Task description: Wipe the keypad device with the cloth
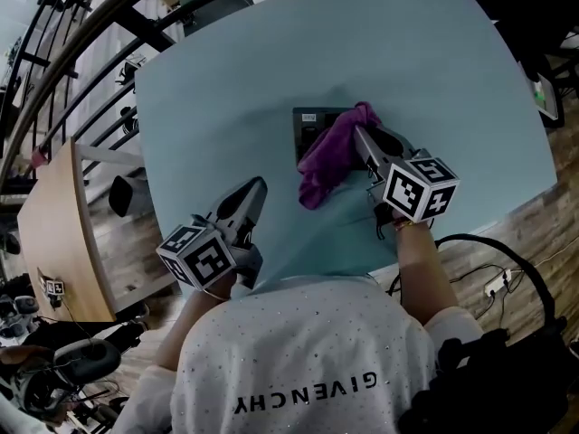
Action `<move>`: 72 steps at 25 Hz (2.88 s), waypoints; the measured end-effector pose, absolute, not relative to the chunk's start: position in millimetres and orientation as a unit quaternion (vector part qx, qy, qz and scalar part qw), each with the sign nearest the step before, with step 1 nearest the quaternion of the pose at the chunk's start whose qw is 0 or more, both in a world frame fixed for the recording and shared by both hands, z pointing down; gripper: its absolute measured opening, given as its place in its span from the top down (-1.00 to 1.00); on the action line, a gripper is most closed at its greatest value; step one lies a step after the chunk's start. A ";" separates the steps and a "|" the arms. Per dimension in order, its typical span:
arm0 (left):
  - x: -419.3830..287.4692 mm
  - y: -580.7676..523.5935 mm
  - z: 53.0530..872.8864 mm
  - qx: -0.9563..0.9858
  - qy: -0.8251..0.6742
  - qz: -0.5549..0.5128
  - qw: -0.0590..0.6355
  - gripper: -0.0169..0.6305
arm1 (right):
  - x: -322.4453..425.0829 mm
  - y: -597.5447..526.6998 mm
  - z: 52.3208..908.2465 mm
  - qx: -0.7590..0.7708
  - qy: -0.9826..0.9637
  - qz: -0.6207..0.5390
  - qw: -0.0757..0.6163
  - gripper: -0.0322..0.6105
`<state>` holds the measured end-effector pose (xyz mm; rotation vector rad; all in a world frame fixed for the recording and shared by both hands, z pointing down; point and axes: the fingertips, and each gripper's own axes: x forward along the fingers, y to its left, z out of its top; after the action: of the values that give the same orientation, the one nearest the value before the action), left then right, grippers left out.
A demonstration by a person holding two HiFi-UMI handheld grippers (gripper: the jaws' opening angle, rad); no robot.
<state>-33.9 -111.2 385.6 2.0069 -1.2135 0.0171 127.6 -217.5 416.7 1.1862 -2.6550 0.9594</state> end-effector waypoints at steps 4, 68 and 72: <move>-28.5 -111.5 391.2 0.789 -0.474 0.010 0.391 0.92 | 140.1 -216.7 419.0 0.397 -0.862 0.314 0.037 0.82; -76.7 -77.4 410.9 0.759 -0.504 -0.005 0.411 0.92 | 83.5 -202.8 431.6 0.376 -0.866 0.326 0.053 0.82; -63.8 -86.3 410.2 0.769 -0.491 -0.001 0.410 0.92 | 93.9 -203.4 431.9 0.383 -0.862 0.327 0.050 0.82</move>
<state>-63.8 -86.3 410.2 1.9359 -1.2351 -0.0027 93.9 -203.4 431.9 1.1664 -2.6271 0.9968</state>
